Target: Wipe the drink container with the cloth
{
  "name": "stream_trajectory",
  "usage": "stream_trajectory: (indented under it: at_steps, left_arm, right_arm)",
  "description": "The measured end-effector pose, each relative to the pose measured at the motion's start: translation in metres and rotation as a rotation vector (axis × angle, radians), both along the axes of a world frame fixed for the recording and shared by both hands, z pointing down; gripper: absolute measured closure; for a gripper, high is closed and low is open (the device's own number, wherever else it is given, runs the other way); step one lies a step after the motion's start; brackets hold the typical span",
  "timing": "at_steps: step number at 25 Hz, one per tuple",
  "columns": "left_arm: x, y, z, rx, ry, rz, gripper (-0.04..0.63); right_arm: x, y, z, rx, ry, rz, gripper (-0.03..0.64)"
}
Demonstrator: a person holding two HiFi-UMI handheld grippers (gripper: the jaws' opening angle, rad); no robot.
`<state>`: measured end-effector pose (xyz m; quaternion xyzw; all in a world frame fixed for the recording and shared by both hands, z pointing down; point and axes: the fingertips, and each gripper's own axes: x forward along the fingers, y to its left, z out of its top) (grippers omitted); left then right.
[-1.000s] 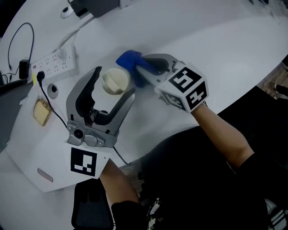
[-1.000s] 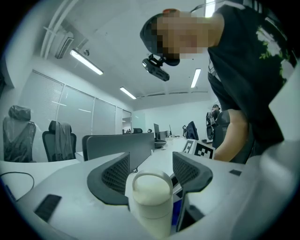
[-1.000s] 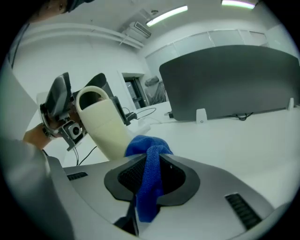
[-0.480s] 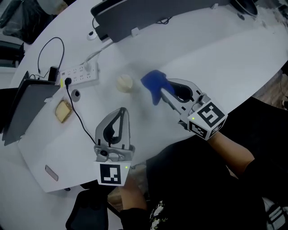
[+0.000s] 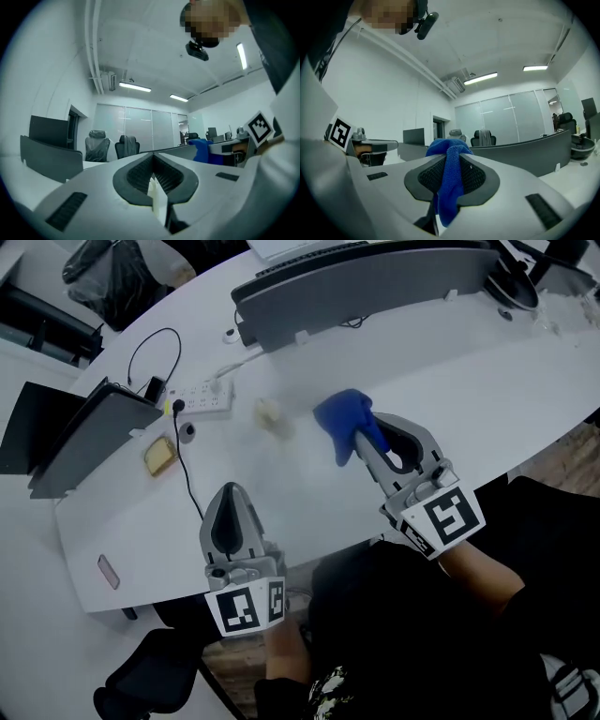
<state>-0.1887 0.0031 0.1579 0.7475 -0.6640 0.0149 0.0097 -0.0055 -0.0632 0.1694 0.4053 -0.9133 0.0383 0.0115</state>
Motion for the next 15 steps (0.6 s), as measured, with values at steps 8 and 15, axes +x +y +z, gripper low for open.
stream_trajectory:
  at_steps: [8, 15]
  left_arm:
    - [0.006, 0.045, -0.026, 0.047, -0.065, -0.068, 0.592]
    - [0.024, 0.055, -0.030, 0.067, -0.075, -0.045, 0.592]
  right_arm:
    - [0.019, 0.038, -0.013, 0.042, 0.023, 0.011, 0.555]
    - [0.031, 0.057, -0.018, 0.070, 0.055, 0.013, 0.555]
